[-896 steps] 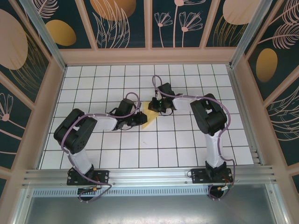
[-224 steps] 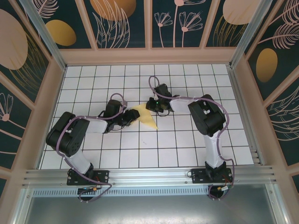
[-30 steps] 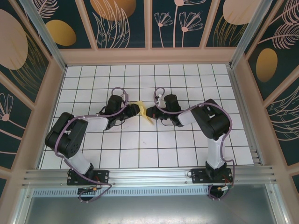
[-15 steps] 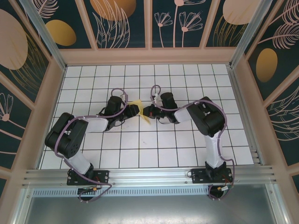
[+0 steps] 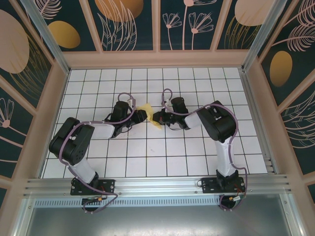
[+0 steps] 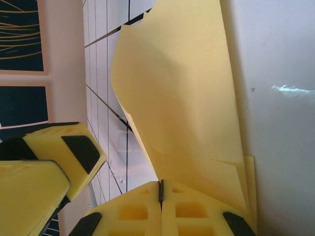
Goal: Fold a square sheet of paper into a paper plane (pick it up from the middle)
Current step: Fold the wing for the fifth time at the center of the table.
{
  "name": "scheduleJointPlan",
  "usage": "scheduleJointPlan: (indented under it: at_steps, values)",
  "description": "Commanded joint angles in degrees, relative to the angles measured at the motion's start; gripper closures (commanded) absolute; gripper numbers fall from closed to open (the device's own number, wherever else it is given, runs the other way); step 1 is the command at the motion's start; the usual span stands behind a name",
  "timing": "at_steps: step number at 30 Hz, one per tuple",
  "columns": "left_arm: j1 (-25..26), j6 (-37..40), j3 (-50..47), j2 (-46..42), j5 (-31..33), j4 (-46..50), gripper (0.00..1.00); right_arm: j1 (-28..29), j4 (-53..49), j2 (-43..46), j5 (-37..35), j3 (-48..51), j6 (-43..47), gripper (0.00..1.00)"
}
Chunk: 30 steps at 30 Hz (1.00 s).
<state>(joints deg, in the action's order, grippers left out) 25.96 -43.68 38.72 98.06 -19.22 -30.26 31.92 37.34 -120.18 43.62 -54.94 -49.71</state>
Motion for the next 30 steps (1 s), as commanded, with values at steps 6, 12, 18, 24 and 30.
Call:
scheduleJointPlan:
  at_steps: [6, 12, 18, 24, 30]
  values:
    - [0.1, -3.9, 4.0, 4.9, 1.4, 1.0, 0.69, -0.3, -0.1, 0.7, 2.1, -0.4, 2.2, 1.00]
    - [0.1, -5.4, 6.3, 7.8, 1.7, 3.6, 0.71, -0.2, -3.4, 0.2, 1.5, -1.4, 5.8, 1.00]
    - [0.1, -5.8, 7.8, 9.0, 2.5, 6.4, 0.71, -0.2, -7.3, 1.0, -0.2, -2.5, 11.7, 0.89]
    - [0.1, -5.9, 8.9, 9.8, 3.0, 8.3, 0.70, 0.4, -11.2, 4.9, -3.6, -2.9, 18.1, 0.72]
    - [0.2, -6.5, 9.4, 10.1, 2.9, 8.8, 0.69, 1.9, -19.6, 7.7, -12.7, -3.7, 28.0, 0.61]
